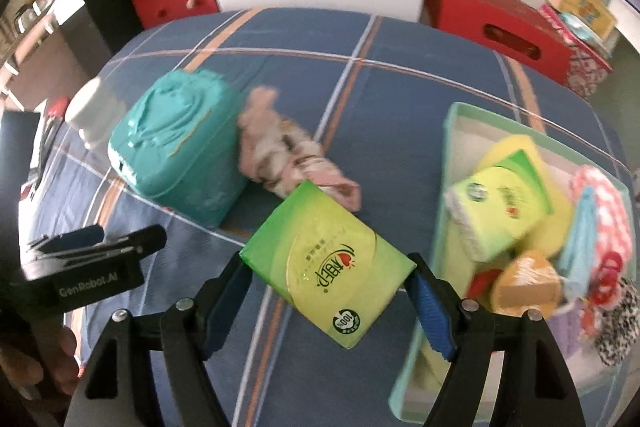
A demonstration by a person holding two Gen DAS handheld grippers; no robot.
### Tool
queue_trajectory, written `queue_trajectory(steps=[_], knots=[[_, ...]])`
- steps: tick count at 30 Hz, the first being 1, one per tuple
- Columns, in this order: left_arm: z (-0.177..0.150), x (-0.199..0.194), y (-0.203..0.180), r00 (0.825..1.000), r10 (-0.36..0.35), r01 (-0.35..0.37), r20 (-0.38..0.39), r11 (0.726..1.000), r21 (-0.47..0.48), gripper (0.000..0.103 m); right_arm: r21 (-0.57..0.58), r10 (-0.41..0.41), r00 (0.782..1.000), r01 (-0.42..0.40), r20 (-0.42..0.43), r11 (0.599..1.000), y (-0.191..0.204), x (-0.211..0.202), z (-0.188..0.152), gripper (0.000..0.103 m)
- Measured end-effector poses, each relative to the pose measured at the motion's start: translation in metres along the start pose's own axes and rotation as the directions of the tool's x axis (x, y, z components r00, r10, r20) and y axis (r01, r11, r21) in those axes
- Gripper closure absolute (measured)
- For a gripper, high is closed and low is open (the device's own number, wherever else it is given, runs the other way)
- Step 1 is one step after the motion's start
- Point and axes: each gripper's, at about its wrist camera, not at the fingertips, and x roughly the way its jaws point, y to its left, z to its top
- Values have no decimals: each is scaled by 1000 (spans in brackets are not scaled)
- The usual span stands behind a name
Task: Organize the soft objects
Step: 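Lift the tissue packet with the right tool over the tray, then grasp the pink floral cloth with the left tool while the right tool holds the packet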
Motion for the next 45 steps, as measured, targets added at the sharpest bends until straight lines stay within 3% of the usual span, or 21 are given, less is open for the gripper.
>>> queue_trajectory(steps=[9,20,26,32,39,45], knots=[[-16,-2,-37,995,-99,100,-15,993,65,10,54,-37,997,34,63,998,-17,-16,3,23],[-39,-15,-110,988,-154,150,5,970,193,10,190,-118,984,92,131,978,-68,-44,0,23],[-37,-22,-147,984,-179,172,23,967,186,11,269,-135,982,96,133,958,-96,-47,-5,23],[-15,-13,-162,990,-136,123,47,969,214,19,297,-145,979,98,141,950,-108,-51,-9,23],[8,-4,-161,988,-143,134,54,981,142,19,330,-145,980,94,136,939,-121,-49,-14,23],[13,5,-173,989,-66,44,130,985,168,22,332,-144,982,95,126,939,-123,-46,-15,23]])
